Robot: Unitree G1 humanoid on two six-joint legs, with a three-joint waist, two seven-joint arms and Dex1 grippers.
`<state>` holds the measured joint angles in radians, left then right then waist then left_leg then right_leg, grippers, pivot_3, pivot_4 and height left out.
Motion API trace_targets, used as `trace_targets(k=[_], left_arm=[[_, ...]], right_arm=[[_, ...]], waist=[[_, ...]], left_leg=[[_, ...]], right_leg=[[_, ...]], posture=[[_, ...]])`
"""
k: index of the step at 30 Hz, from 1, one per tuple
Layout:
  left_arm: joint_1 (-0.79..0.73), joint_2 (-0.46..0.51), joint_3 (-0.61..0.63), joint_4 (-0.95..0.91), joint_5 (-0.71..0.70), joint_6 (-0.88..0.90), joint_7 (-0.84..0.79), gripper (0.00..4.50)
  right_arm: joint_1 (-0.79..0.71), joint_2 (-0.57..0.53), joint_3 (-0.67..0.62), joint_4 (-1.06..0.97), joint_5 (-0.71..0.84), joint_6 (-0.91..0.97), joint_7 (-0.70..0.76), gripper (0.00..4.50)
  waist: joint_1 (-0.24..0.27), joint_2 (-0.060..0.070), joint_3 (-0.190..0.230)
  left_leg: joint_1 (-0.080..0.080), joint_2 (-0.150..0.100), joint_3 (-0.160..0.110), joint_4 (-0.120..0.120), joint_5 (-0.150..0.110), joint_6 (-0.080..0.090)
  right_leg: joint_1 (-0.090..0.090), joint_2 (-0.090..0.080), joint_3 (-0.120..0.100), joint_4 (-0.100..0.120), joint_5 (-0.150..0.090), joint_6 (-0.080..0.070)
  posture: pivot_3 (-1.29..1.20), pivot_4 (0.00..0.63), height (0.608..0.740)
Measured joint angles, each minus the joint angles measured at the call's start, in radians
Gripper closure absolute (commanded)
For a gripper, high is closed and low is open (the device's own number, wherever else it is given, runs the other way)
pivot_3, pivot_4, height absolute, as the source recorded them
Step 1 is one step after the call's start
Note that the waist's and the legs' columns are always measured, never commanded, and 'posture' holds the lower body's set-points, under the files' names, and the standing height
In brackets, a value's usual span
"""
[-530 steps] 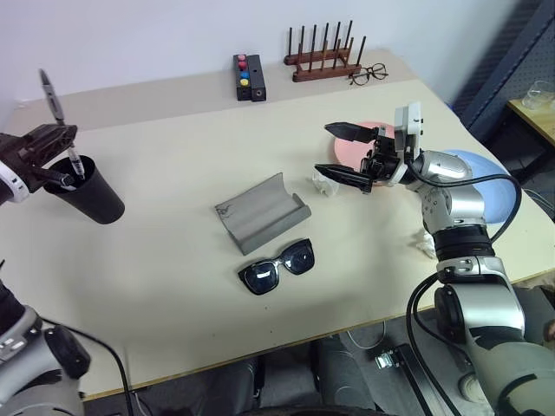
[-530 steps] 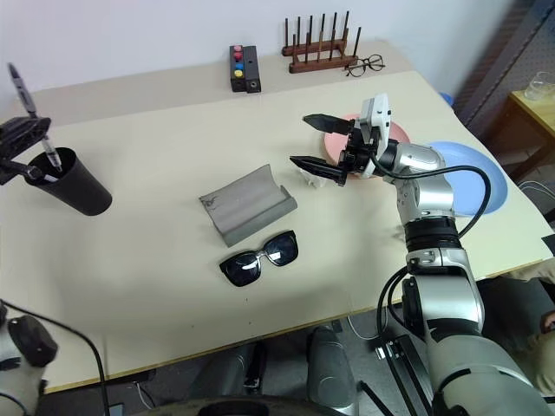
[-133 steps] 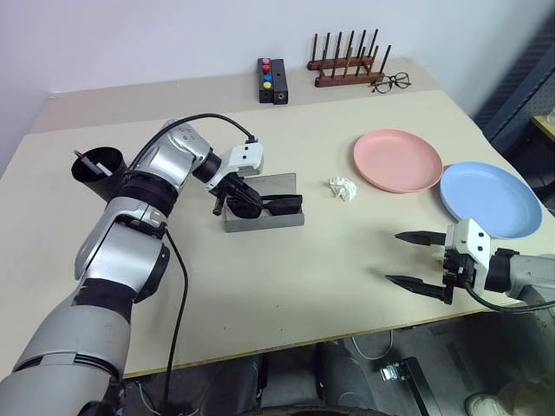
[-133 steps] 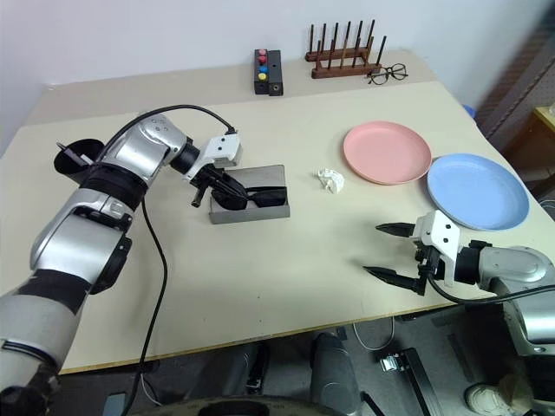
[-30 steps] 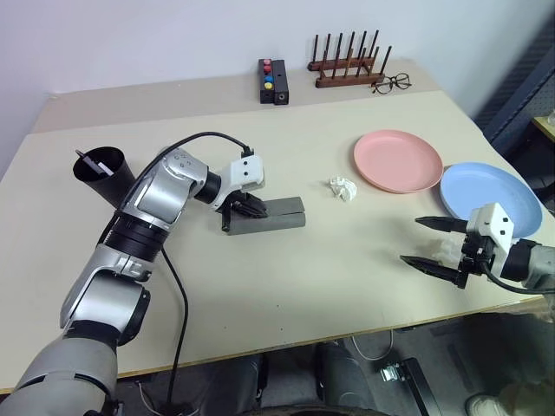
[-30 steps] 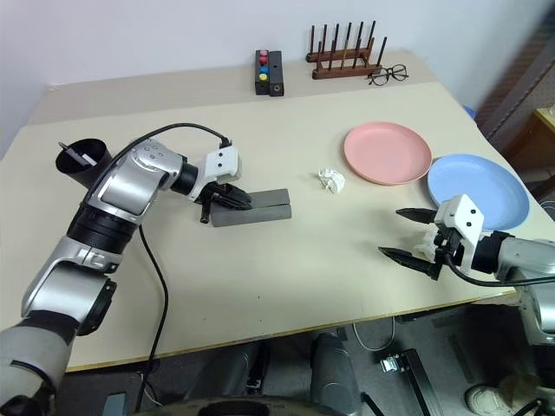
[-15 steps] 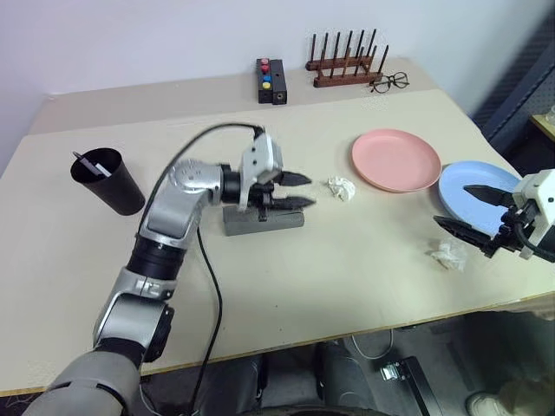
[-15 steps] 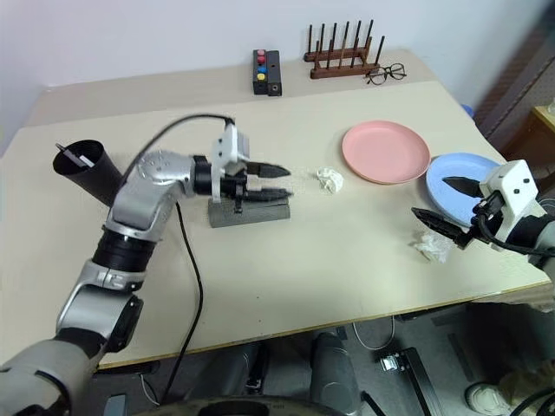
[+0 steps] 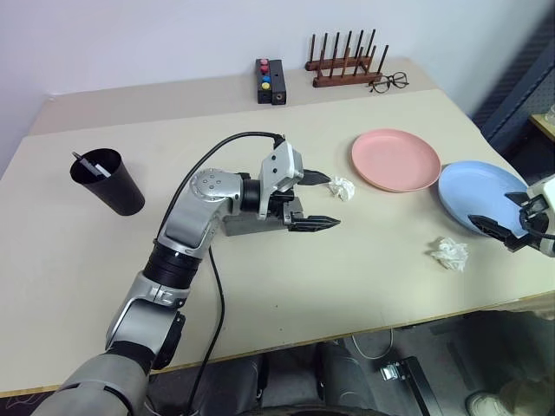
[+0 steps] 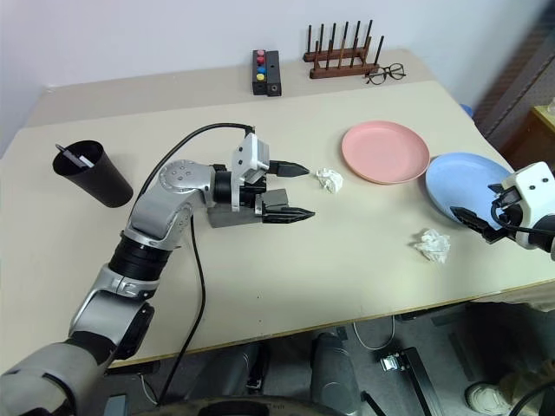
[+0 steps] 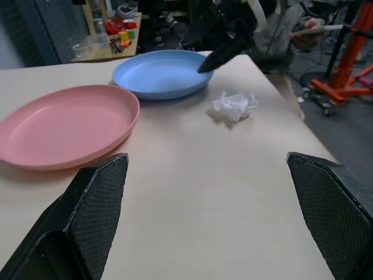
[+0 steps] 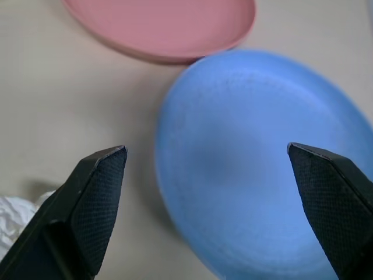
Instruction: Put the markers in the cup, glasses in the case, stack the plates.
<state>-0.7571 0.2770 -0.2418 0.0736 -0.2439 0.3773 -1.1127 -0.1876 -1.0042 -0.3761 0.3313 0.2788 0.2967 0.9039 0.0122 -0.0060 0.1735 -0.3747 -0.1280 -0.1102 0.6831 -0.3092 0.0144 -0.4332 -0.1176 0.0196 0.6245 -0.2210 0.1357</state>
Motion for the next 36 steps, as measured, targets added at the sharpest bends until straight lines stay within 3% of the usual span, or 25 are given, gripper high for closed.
trace_targets(k=[8, 22, 25, 32, 36], left_arm=[[0.015, -0.018, -0.024, -0.018, 0.017, -0.015, 0.058, 0.06], [0.043, 0.014, -0.058, -0.095, 0.023, -0.001, 0.108, 0.06], [0.044, 0.017, -0.058, -0.103, 0.023, 0.013, 0.119, 0.00], [0.045, 0.019, -0.059, -0.130, 0.022, 0.034, 0.135, 0.00], [0.045, 0.024, -0.060, -0.136, 0.020, 0.045, 0.141, 0.00]], right_arm=[[-0.059, 0.007, 0.089, 0.036, 0.000, -0.001, 0.095, 0.00], [-0.145, 0.048, 0.187, 0.143, -0.040, -0.035, 0.113, 0.00], [-0.171, 0.055, 0.208, 0.168, -0.048, -0.042, 0.114, 0.83], [-0.188, 0.062, 0.212, 0.203, -0.068, -0.063, 0.112, 4.47], [-0.204, 0.064, 0.213, 0.207, -0.079, -0.078, 0.103, 4.47]], waist=[[0.000, 0.000, 0.000], [0.000, 0.000, 0.000], [0.000, 0.000, 0.000], [0.000, 0.000, 0.000], [-0.005, 0.000, 0.000]], left_leg=[[0.000, 0.000, 0.000, 0.000, 0.000, 0.000], [0.000, 0.000, 0.000, 0.000, 0.000, 0.000], [0.000, 0.000, 0.000, 0.000, 0.000, 0.000], [0.000, 0.000, 0.000, 0.000, 0.000, 0.000], [0.000, 0.000, 0.000, 0.000, 0.000, 0.000]], right_leg=[[0.000, 0.000, 0.000, 0.000, 0.000, 0.000], [0.000, 0.000, 0.000, -0.001, 0.000, 0.000], [0.000, 0.000, 0.000, -0.001, 0.000, 0.000], [0.000, 0.000, 0.000, -0.001, 0.000, 0.000], [0.001, 0.000, 0.000, -0.002, 0.000, 0.000]], posture=[[0.00, 0.150, 0.740], [0.00, 0.150, 0.740], [0.00, 0.150, 0.740], [0.00, 0.150, 0.740], [0.00, 0.150, 0.740]])
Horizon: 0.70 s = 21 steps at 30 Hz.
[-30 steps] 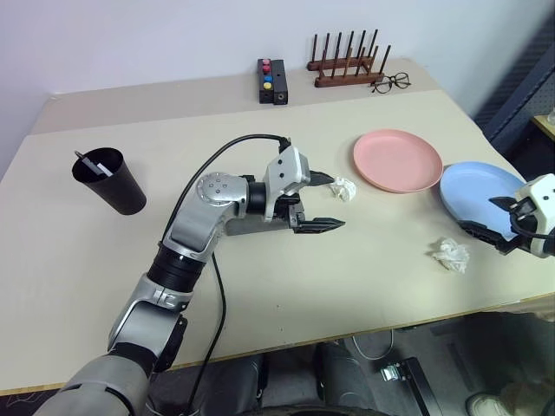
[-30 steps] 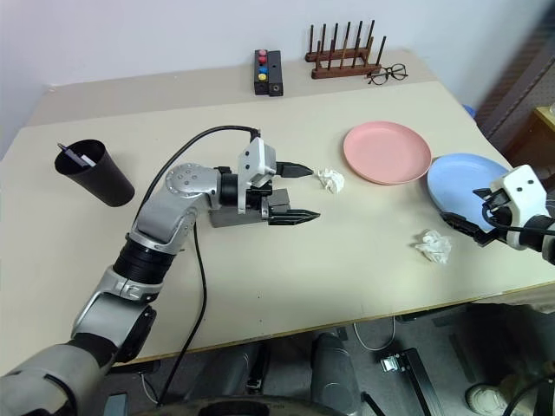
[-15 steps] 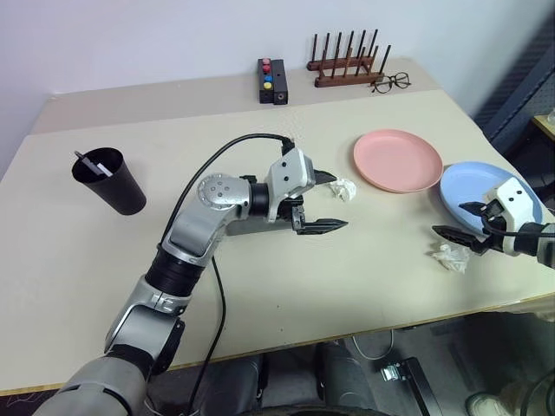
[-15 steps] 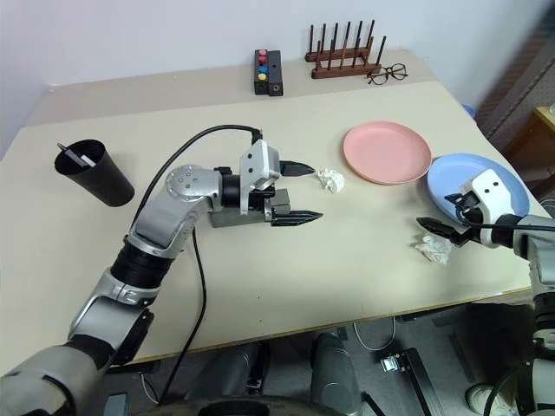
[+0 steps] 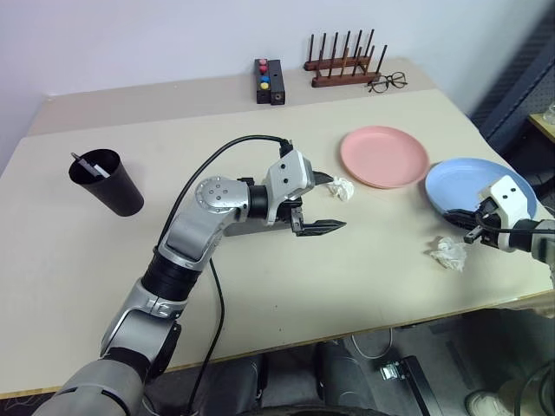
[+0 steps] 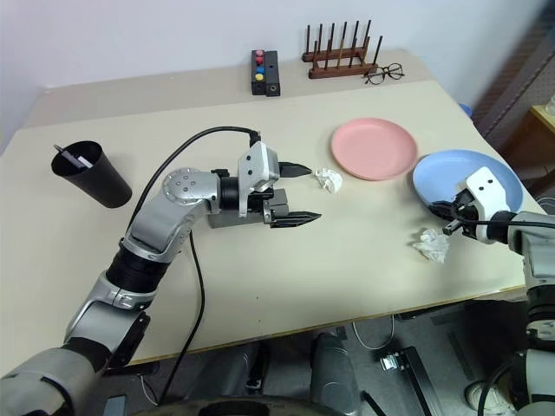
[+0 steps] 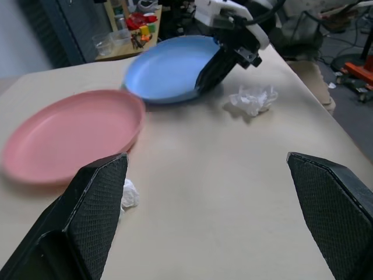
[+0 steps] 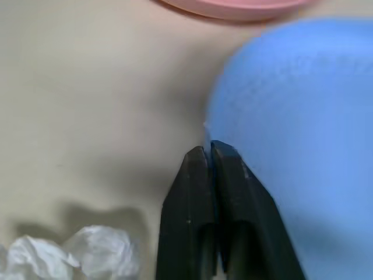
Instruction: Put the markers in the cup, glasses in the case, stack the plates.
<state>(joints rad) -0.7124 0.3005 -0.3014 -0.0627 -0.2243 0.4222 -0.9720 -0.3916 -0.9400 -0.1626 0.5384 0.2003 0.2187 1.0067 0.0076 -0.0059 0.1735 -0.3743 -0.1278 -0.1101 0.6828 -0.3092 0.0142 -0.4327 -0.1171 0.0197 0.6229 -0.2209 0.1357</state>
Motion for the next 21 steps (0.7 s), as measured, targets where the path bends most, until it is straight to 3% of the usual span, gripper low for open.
trace_targets(k=[12, 21], left_arm=[[0.013, 0.016, 0.000, -0.028, -0.003, 0.011, 0.018, 0.00], [0.033, 0.011, 0.028, 0.015, -0.001, 0.018, 0.115, 0.00]], right_arm=[[-0.011, 0.008, 0.000, -0.012, -0.031, -0.031, -0.046, 4.47], [-0.081, -0.003, -0.002, -0.137, -0.031, -0.030, -0.068, 4.47]], waist=[[0.004, 0.000, 0.000], [0.004, 0.001, 0.000]], left_leg=[[0.000, 0.000, 0.000, 0.000, 0.000, 0.000], [-0.001, 0.000, 0.000, 0.000, 0.000, 0.000]], right_leg=[[0.000, 0.000, 0.000, 0.000, 0.000, 0.000], [-0.001, 0.000, 0.000, 0.000, 0.000, 0.000]], posture=[[0.00, 0.150, 0.740], [0.00, 0.150, 0.740]])
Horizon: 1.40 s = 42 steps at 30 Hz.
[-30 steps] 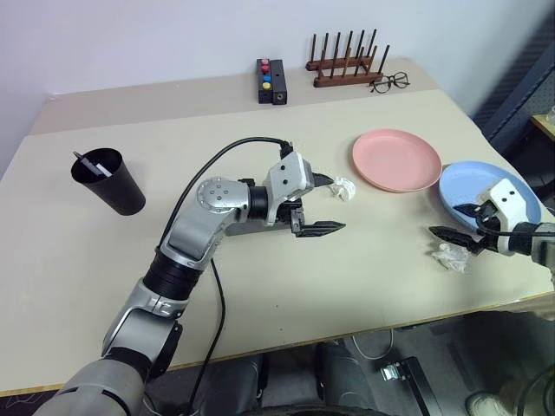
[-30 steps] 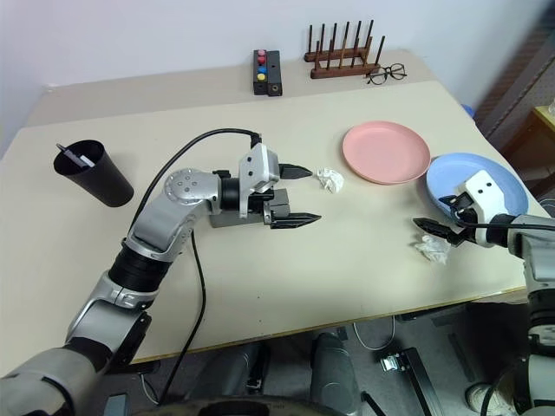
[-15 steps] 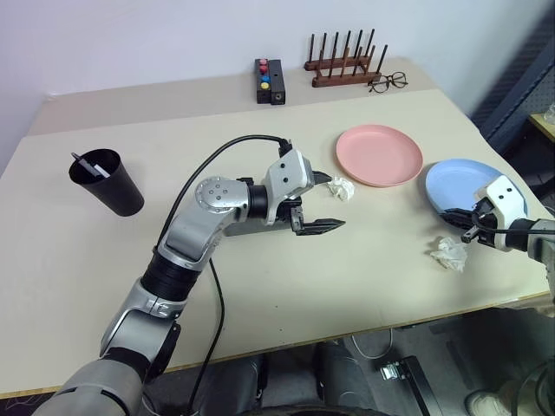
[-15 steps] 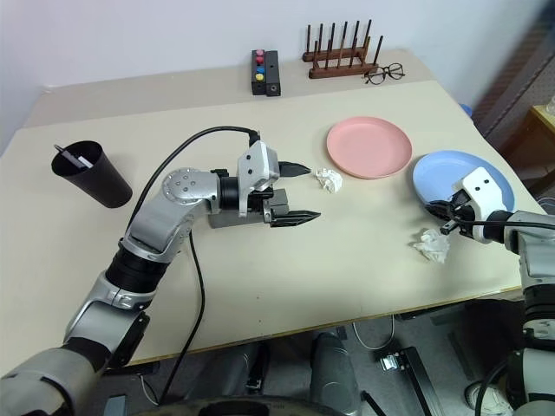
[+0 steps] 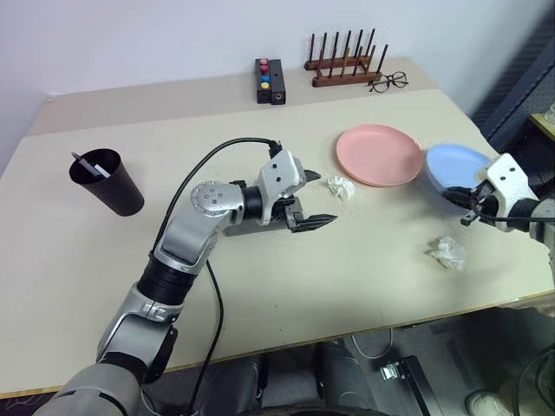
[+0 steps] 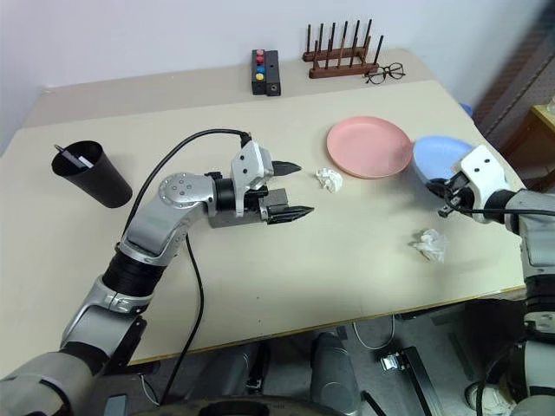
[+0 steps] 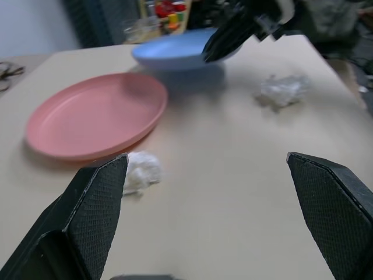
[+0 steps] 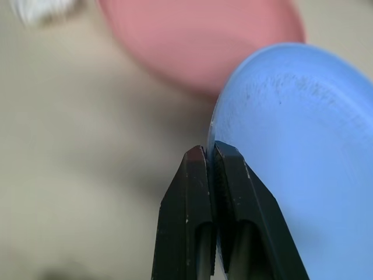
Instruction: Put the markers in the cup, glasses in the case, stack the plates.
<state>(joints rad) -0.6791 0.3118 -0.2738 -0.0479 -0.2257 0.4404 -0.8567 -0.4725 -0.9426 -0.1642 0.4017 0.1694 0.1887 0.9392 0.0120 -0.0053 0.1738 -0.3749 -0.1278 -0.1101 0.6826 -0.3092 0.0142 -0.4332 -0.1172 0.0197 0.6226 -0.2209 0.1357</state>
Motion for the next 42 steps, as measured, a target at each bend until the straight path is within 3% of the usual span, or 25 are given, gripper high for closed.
trace_targets(k=[10, 16, 19, 25, 29, 33, 42], left_arm=[[0.002, -0.013, 0.033, 0.025, 0.002, 0.022, 0.091, 0.00], [0.021, -0.001, 0.058, 0.020, 0.009, 0.074, 0.148, 0.00], [0.042, 0.005, 0.063, -0.013, 0.009, 0.098, 0.169, 0.00], [0.061, 0.019, 0.064, -0.054, 0.007, 0.134, 0.189, 0.00], [0.072, 0.023, 0.067, -0.072, 0.002, 0.150, 0.200, 0.00], [0.077, 0.023, 0.068, -0.074, -0.002, 0.160, 0.204, 0.00], [0.081, 0.030, 0.045, -0.068, -0.020, 0.145, 0.112, 0.00]], right_arm=[[-0.154, 0.135, 0.130, -0.011, -0.015, -0.031, 0.033, 4.47], [-0.247, 0.217, 0.200, 0.158, -0.070, -0.117, 0.033, 4.47], [-0.296, 0.244, 0.222, 0.256, -0.094, -0.163, 0.039, 3.57], [-0.342, 0.269, 0.234, 0.346, -0.117, -0.218, 0.051, 0.65], [-0.357, 0.276, 0.228, 0.339, -0.109, -0.201, 0.056, 0.65], [-0.332, 0.236, 0.200, 0.204, -0.070, -0.117, 0.093, 0.65], [0.013, -0.065, 0.048, -0.207, 0.099, 0.190, 0.281, 0.65]], waist=[[0.000, 0.000, 0.000], [-0.002, 0.000, 0.000], [-0.002, 0.000, 0.000], [-0.003, 0.000, 0.000], [-0.004, 0.000, 0.000], [0.000, 0.000, 0.000], [-0.001, 0.001, 0.000]], left_leg=[[-0.001, 0.000, -0.001, -0.001, 0.000, 0.000], [-0.001, 0.000, -0.001, -0.001, 0.000, 0.000], [-0.001, 0.000, -0.001, -0.002, 0.000, 0.000], [-0.001, 0.000, -0.001, -0.002, 0.000, 0.000], [-0.001, 0.000, -0.001, -0.002, 0.000, 0.000], [-0.002, 0.000, -0.001, -0.002, 0.000, 0.000], [-0.004, 0.000, -0.002, -0.001, 0.000, 0.000]], right_leg=[[0.000, 0.000, -0.001, -0.001, 0.000, 0.000], [-0.001, 0.000, -0.001, -0.001, 0.000, 0.000], [-0.001, 0.000, -0.001, -0.002, 0.000, 0.000], [-0.001, 0.000, -0.001, -0.002, 0.000, 0.000], [-0.001, 0.000, -0.001, -0.002, 0.000, 0.000], [-0.002, 0.000, -0.001, -0.002, 0.000, 0.000], [-0.002, 0.000, -0.002, -0.004, 0.000, 0.000]], posture=[[0.00, 0.150, 0.740], [0.00, 0.150, 0.740], [0.00, 0.150, 0.740], [0.00, 0.150, 0.740], [0.00, 0.150, 0.740], [0.00, 0.150, 0.740], [0.00, 0.150, 0.740]])
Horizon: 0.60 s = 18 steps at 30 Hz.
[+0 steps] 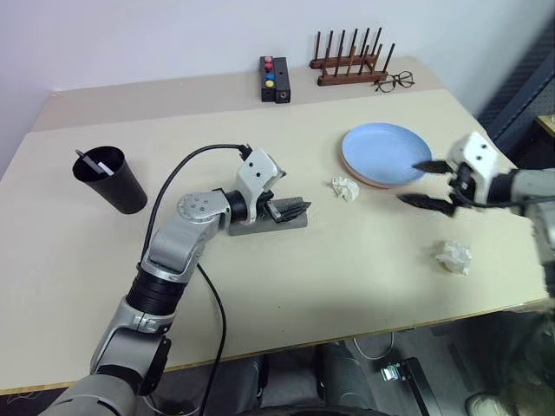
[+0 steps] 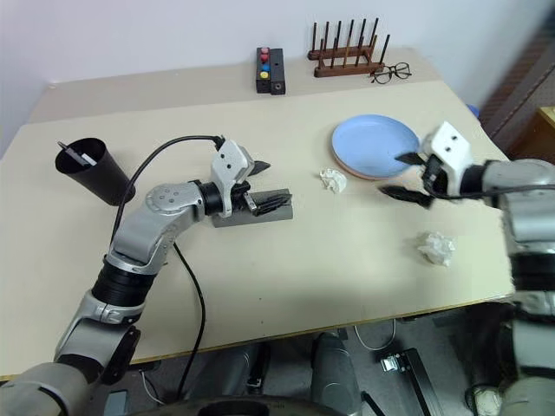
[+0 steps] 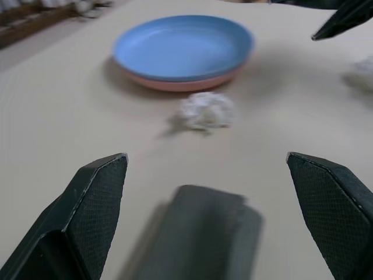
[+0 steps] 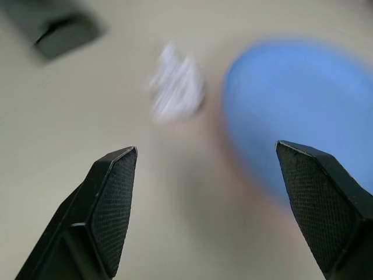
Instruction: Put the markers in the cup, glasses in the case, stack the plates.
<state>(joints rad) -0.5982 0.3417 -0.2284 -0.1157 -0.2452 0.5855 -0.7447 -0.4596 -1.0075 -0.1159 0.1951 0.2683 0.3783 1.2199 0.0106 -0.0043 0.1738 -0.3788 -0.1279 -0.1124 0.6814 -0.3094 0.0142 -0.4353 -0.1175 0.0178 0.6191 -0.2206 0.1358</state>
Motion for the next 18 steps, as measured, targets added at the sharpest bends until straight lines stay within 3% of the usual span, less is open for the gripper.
trace_targets(k=[6, 18], left_arm=[[0.010, 0.085, -0.071, -0.003, -0.028, -0.066, -0.219, 0.00], [-0.035, 0.105, -0.145, 0.092, -0.014, -0.211, -0.447, 0.00]], right_arm=[[0.182, -0.106, -0.052, -0.054, 0.032, 0.074, 0.070, 0.65], [0.318, -0.132, -0.058, -0.055, 0.031, 0.077, 0.111, 0.65]], waist=[[-0.001, 0.001, 0.000], [0.003, 0.001, 0.000]], left_leg=[[0.002, 0.001, 0.002, 0.000, 0.000, 0.000], [0.002, 0.000, 0.001, 0.000, 0.000, 0.000]], right_leg=[[0.001, 0.000, 0.001, 0.000, 0.000, 0.000], [0.002, 0.000, 0.001, 0.000, 0.000, 0.000]], posture=[[0.00, 0.150, 0.740], [0.00, 0.150, 0.740]])
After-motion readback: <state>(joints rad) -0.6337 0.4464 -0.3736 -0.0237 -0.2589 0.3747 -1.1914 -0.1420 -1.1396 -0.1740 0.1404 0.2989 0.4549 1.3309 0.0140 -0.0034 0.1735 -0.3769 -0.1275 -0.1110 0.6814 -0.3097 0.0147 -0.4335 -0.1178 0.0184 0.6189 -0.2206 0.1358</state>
